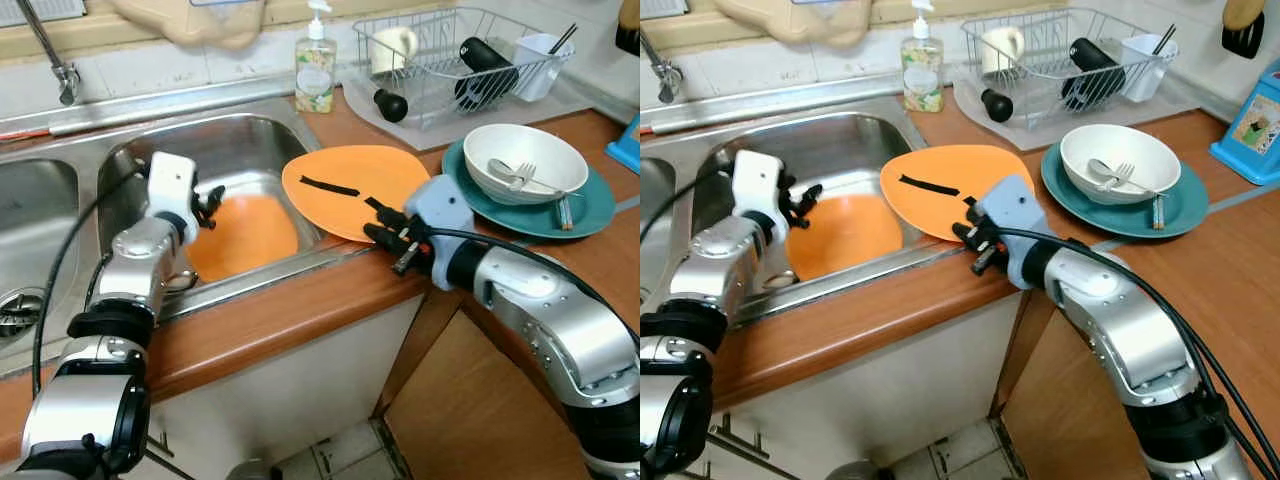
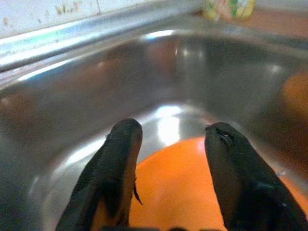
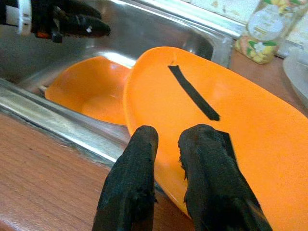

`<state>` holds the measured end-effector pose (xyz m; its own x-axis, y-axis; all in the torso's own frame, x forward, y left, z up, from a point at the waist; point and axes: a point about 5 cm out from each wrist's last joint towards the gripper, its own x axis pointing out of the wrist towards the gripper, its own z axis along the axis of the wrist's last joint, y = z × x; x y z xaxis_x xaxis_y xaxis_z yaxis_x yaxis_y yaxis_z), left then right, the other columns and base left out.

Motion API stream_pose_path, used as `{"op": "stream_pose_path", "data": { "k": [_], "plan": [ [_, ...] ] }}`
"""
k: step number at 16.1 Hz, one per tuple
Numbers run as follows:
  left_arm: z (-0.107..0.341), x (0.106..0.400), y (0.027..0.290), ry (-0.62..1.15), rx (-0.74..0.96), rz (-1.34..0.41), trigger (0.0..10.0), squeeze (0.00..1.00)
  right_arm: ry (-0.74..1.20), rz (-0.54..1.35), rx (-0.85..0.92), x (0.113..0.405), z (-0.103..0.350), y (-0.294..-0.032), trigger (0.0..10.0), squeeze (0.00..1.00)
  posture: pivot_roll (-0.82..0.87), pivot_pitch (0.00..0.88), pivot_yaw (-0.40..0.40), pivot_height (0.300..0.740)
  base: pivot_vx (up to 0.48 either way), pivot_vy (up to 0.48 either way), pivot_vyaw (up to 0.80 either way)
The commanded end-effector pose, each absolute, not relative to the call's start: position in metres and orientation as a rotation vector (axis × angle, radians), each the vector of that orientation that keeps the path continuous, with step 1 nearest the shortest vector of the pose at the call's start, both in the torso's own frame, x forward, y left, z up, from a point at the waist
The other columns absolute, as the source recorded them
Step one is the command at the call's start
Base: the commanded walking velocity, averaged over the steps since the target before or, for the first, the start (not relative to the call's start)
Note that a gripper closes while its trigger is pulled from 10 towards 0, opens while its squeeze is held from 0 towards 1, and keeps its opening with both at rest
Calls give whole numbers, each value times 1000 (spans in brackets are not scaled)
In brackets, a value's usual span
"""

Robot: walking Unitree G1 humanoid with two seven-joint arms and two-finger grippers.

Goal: Kitchen organization

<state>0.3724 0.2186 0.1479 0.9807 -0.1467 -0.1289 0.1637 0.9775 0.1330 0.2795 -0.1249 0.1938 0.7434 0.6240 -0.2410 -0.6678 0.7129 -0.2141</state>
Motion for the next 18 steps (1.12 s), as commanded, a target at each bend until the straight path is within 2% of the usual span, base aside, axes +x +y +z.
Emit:
{"op": "stream_pose_path", "data": {
  "k": [1,2,5,6,7,11,13,14,15,18],
  "plan": [
    [148,370,221,119,125,-164,10000,1000,138,700,-289,280,196,-128,10000,0,-66,0,28,740,0,0,0],
    [157,365,217,70,10,-199,10000,1000,103,652,-254,277,198,-135,10000,0,-68,0,43,740,0,0,0],
    [163,354,201,37,-184,-327,10000,1000,80,584,-204,271,197,-144,10000,0,-67,0,57,740,0,0,0],
    [165,351,193,31,-251,-380,10000,1000,81,577,-185,268,196,-146,10000,271,-67,0,57,740,0,0,0],
    [166,349,187,29,-307,-416,10000,1000,87,576,-170,266,195,-147,10000,1000,-68,0,58,740,0,0,0],
    [168,341,166,84,-441,-545,10000,1000,80,581,-150,261,195,-149,10000,1000,-71,0,62,740,0,0,0],
    [167,342,157,145,-515,-546,10000,1000,71,593,-146,260,198,-149,10000,1000,-66,0,62,740,0,0,0],
    [161,343,156,193,-498,-525,10000,573,70,598,-148,259,198,-148,10000,1000,-66,0,62,740,0,0,0],
    [155,344,157,242,-487,-494,10000,0,72,604,-149,259,198,-148,10000,1000,-66,0,62,740,0,0,0],
    [150,347,159,283,-558,-443,10000,0,78,611,-147,258,198,-147,10000,1000,-66,0,62,740,0,0,0]
  ]
}}
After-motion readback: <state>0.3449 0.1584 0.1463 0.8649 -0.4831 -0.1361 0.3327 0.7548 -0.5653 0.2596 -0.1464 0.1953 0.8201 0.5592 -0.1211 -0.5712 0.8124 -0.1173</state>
